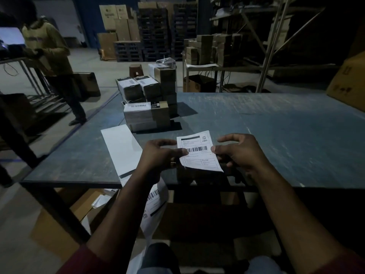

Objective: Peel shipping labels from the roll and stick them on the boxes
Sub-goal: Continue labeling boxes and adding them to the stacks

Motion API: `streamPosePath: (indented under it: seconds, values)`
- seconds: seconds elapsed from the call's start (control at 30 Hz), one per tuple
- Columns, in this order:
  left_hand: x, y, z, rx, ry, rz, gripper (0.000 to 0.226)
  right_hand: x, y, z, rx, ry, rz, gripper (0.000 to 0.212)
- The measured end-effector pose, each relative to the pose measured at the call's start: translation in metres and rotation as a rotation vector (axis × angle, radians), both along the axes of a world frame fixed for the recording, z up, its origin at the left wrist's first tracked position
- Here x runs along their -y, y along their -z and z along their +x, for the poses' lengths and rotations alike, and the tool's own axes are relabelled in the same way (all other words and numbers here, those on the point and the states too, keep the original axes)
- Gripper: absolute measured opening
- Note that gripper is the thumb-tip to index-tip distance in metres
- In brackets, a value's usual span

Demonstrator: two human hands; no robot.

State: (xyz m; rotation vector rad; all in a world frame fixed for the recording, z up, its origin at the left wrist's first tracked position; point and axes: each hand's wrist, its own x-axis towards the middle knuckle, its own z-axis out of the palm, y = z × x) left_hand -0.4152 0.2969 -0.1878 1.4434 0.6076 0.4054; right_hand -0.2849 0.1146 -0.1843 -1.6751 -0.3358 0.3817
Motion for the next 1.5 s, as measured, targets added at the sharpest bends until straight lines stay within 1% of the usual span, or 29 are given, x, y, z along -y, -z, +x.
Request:
streamPosePath:
  seconds: [0.1, 0.33, 0.5, 0.6, 0.73, 0.93, 1.03, 1.17, 1.3, 1.4, 1.5]
  values:
    - [-0.001, 0.001, 0.002, -0.01, -0.034, 0.036, 0.06, -0.002, -0.001, 0.0, -0.027, 0.009, -0.015, 0.039]
    - [-0.002, -0.004, 0.002, -0.028, -0.012, 0.118, 0.075, -0.004, -0.002, 0.003, -0.014, 0.02, -0.079, 0.045]
    - [-0.008, -0.004, 0.001, -0.041, 0.006, 0.108, 0.068, -0.004, -0.007, 0.0, -0.028, 0.029, -0.088, 0.047]
    - [-0.012, -0.001, 0.0, -0.04, 0.019, 0.11, 0.071, -0.004, -0.007, -0.001, -0.024, 0.023, -0.108, 0.048]
    - [-0.011, -0.003, 0.0, -0.039, 0.03, 0.18, 0.069, -0.003, -0.003, 0.003, -0.001, 0.03, -0.136, 0.052]
    - [-0.009, -0.003, 0.002, -0.078, 0.034, 0.36, 0.069, -0.005, 0.005, 0.007, 0.087, 0.06, -0.184, 0.056]
    - [-0.009, -0.004, 0.003, -0.096, 0.055, 0.399, 0.068, -0.006, 0.008, 0.007, 0.108, 0.075, -0.194, 0.057]
    - [-0.007, -0.008, 0.003, -0.137, 0.057, 0.455, 0.063, -0.007, 0.01, 0.008, 0.146, 0.088, -0.231, 0.057]
    - [-0.009, -0.006, 0.003, -0.183, 0.073, 0.527, 0.065, -0.007, 0.009, 0.007, 0.184, 0.096, -0.259, 0.055]
    - [-0.014, -0.001, 0.001, -0.198, 0.071, 0.534, 0.061, -0.007, 0.008, 0.007, 0.196, 0.091, -0.281, 0.051]
    - [-0.019, 0.003, -0.001, -0.169, 0.09, 0.501, 0.054, -0.008, 0.008, 0.008, 0.21, 0.096, -0.301, 0.048]
